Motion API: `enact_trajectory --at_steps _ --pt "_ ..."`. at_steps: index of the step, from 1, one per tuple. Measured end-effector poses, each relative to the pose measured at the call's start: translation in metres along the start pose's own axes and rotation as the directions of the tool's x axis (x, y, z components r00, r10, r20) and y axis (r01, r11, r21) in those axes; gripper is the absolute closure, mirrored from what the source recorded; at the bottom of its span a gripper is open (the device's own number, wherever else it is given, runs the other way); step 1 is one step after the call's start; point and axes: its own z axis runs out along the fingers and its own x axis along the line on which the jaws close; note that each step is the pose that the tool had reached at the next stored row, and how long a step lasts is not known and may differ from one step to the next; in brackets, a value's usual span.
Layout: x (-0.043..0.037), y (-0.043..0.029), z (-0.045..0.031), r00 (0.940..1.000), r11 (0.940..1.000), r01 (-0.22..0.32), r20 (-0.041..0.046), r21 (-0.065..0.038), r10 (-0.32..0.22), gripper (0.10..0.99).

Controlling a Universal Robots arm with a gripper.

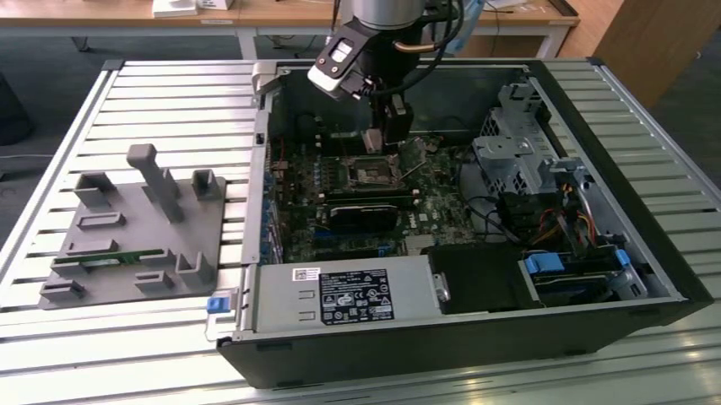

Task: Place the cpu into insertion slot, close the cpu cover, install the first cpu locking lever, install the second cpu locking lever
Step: 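Place the cpu into insertion slot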

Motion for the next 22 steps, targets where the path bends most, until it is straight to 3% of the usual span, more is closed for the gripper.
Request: enact_trajectory --at_steps 7,22 --pt "0.0000 -0.0003 0.0034 1.0000 1.0000 0.000 0.0012 0.000 0.000 0.545" --pt "0.0082 -0.0010 0.0219 0.9988 0.9989 -0.048 0.0060 0.001 0.048 0.545"
